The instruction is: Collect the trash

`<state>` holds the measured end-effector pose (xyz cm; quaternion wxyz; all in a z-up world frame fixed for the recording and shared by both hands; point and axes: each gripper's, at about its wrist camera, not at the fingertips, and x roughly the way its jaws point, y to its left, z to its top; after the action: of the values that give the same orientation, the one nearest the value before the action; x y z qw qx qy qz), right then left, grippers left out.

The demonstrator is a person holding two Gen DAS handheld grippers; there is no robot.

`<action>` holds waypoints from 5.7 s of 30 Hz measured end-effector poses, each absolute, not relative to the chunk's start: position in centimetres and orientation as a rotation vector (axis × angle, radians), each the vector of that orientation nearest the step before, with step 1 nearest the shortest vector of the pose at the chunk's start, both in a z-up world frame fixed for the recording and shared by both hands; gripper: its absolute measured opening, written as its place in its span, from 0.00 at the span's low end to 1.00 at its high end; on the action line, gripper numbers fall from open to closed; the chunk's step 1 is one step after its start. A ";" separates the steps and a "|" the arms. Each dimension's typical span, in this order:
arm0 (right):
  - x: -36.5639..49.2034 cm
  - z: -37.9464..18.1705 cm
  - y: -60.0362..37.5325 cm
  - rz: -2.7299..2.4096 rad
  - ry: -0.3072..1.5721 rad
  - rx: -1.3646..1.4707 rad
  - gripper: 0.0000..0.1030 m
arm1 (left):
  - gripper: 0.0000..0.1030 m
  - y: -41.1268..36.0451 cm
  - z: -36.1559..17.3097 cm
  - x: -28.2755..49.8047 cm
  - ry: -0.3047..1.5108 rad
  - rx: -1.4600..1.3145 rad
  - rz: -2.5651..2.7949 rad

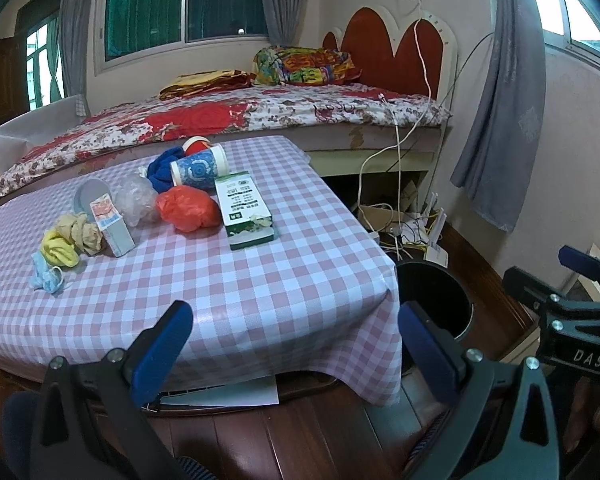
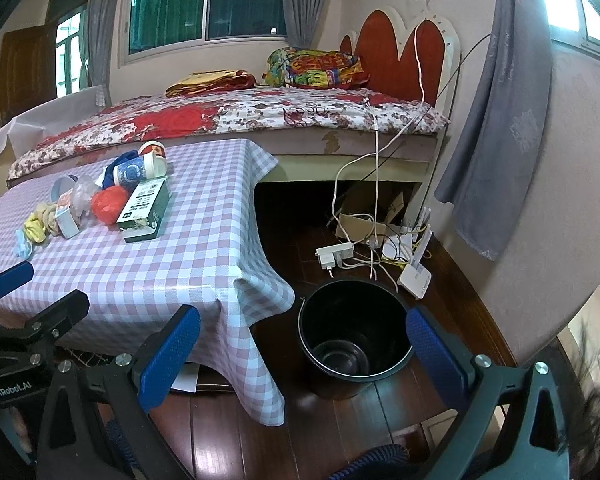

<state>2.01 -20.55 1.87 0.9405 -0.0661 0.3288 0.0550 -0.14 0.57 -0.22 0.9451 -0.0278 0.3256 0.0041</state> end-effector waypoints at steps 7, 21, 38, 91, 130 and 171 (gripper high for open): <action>1.7 1.9 -21.0 0.107 0.671 -0.130 1.00 | 1.00 0.3 -0.2 -0.4 0.663 -0.049 0.003; 1.8 1.8 -20.6 0.112 0.670 -0.136 1.00 | 1.00 0.3 -0.3 -0.4 0.664 -0.051 0.010; 1.8 1.8 -20.7 0.112 0.672 -0.136 1.00 | 1.00 0.2 -0.3 -0.3 0.665 -0.050 0.011; 17.8 -5.6 3.2 0.457 0.815 -0.259 0.75 | 0.58 31.7 -7.8 4.4 0.726 -0.399 0.499; 12.6 -3.9 -27.7 0.176 0.715 -0.225 0.54 | 0.23 -6.8 -1.3 11.0 0.649 -0.036 -0.418; 21.4 -8.3 -39.2 0.159 0.835 -0.126 0.91 | 0.93 -17.4 -5.2 16.2 0.770 0.110 -0.304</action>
<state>21.39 -39.22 -8.34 0.9091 -0.0610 0.4049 0.0773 16.25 -17.40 -5.21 0.9141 0.0533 0.3740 -0.1476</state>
